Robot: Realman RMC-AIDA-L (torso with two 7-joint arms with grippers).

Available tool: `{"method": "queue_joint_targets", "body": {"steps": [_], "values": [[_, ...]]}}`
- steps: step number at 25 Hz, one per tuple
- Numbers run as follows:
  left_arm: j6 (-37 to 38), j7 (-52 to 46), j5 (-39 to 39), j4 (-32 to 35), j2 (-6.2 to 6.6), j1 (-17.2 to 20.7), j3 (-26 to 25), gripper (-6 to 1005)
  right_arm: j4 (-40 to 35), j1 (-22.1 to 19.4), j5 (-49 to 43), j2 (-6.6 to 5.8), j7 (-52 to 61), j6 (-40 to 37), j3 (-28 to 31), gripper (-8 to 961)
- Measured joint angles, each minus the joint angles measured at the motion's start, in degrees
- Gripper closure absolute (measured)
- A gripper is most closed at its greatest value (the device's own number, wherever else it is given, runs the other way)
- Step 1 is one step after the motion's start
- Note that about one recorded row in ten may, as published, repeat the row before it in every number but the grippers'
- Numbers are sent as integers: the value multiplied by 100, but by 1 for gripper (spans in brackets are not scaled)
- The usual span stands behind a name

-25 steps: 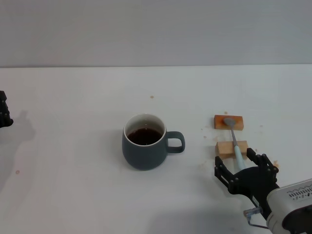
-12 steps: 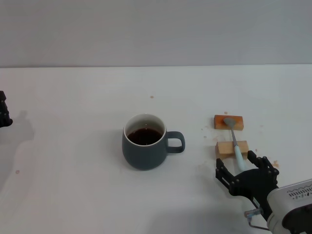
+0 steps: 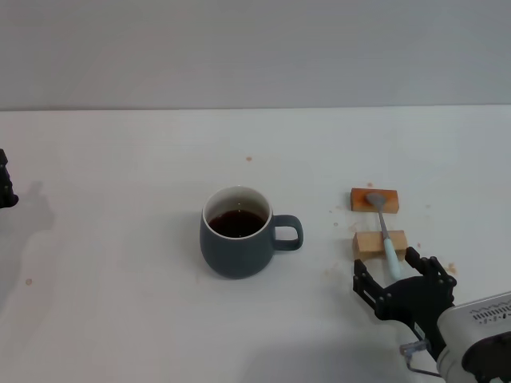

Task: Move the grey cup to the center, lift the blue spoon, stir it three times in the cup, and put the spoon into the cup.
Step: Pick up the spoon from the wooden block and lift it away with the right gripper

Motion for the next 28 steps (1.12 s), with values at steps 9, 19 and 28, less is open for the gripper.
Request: {"method": "queue_joint_targets", "body": {"steps": [9, 19, 28], "values": [[0, 4, 0, 0, -1, 6, 0, 1001, -23, 46, 61, -3, 0, 15, 0, 142], [0, 4, 0, 0, 0, 17, 0, 1001, -34, 69, 61, -5, 44, 25, -16, 241], [0, 5, 0, -45, 19, 33, 0, 1001, -4, 101, 61, -4, 50, 25, -49, 470]]}}
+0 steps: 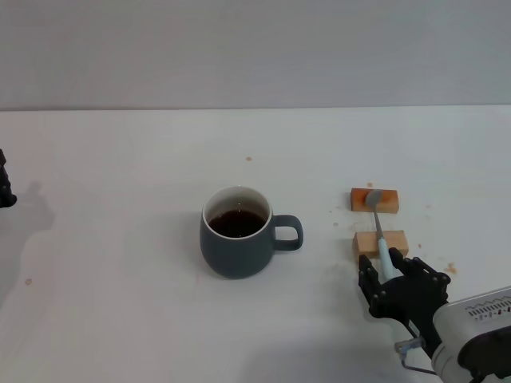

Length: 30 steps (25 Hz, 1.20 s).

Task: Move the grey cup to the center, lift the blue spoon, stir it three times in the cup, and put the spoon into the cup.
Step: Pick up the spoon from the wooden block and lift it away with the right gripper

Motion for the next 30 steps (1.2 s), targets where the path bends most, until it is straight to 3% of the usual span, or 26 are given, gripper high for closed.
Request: {"method": "queue_joint_targets", "body": {"steps": [6, 30], "values": [[-4, 3, 0, -7, 15, 0, -9, 1001, 36, -3, 0, -6, 2, -5, -4, 526], [-214, 148, 0, -297, 75, 122, -24, 1001, 77, -179, 0, -18, 3, -36, 49, 532]]}}
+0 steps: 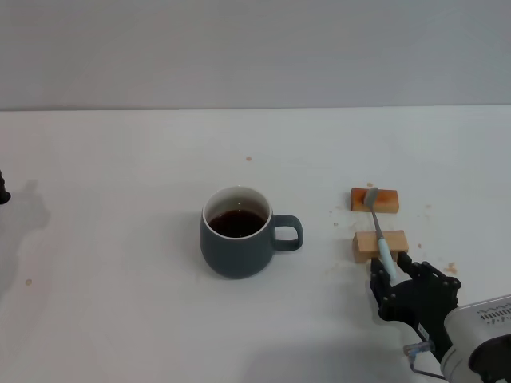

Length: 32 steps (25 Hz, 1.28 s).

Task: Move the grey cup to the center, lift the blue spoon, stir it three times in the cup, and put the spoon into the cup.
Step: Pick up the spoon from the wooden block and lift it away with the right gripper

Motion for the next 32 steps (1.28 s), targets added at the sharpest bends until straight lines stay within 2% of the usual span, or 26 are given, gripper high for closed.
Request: {"method": "queue_joint_targets", "body": {"steps": [6, 8, 13, 24, 29, 32], "values": [[-51, 10, 0, -35, 0, 13, 11, 1001, 9, -5, 3, 3, 0, -12, 8, 537], [-55, 10, 0, -36, -1, 13, 11, 1001, 22, -5, 6, 3, 0, -14, 9, 712], [-58, 10, 0, -36, -3, 24, -8, 1001, 39, 5, 9, -2, -1, -17, 9, 830], [-58, 10, 0, -20, -20, 7, -11, 1001, 123, 25, -13, -19, -29, 2, 38, 831], [-65, 10, 0, 11, -34, -4, -13, 1001, 492, -82, -46, -165, -67, 54, 64, 831], [-74, 9, 0, 21, -46, -5, -26, 1001, 677, -167, -48, -210, -224, 140, 132, 831]]}}
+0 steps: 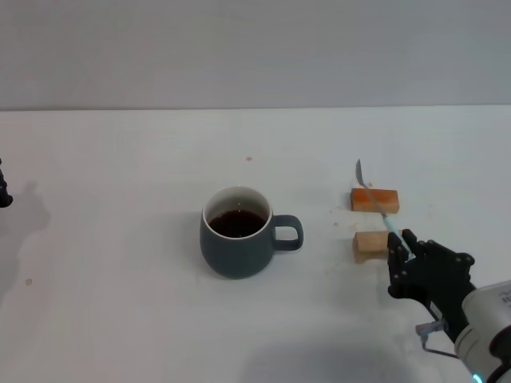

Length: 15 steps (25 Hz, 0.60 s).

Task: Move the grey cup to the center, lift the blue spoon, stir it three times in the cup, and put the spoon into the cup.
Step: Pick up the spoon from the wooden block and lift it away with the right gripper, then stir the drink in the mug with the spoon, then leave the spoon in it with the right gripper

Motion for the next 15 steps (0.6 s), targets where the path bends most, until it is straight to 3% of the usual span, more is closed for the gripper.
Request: {"method": "queue_joint_targets", "body": {"steps": [12, 15], "values": [[-157, 0, 0, 1, -47, -2, -14, 1001, 1417, -531, -142, 47, -926, 1781, 1016, 830], [-268, 0, 1, 9, -80, -16, -36, 1001, 1771, -633, -489, 131, -956, 2353, 1338, 831]]}}
